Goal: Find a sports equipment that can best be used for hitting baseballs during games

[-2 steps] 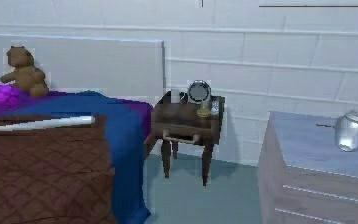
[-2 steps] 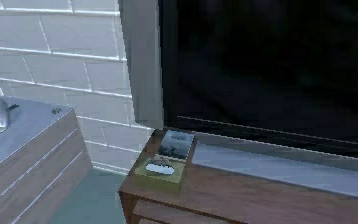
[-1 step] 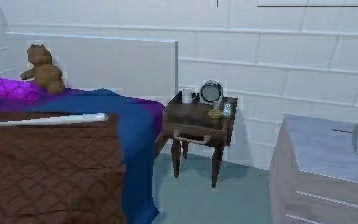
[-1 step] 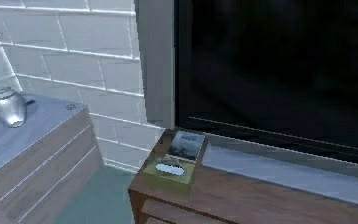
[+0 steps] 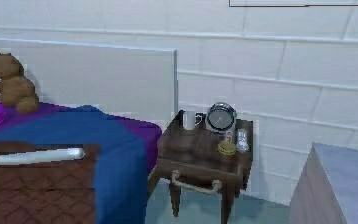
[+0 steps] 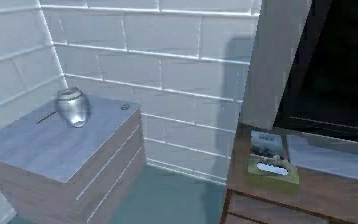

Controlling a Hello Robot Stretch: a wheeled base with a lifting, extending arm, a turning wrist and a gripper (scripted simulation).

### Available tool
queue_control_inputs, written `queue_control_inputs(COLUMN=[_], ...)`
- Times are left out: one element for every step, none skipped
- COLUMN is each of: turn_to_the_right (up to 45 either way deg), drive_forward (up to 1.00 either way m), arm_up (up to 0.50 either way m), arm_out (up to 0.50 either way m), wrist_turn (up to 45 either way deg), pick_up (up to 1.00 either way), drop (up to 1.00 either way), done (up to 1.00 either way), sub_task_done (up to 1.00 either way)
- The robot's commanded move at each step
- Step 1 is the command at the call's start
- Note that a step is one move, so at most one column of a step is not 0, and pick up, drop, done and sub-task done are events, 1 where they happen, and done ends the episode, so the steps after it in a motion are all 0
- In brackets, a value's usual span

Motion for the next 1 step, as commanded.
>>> queue_control_inputs(turn_to_the_right=[-45.0], drive_forward=[0.00], arm_up=[0.00], arm_out=[0.00], wrist_turn=[0.0], pick_up=[0.00], drop=[0.00], done=[0.00], sub_task_done=[0.00])
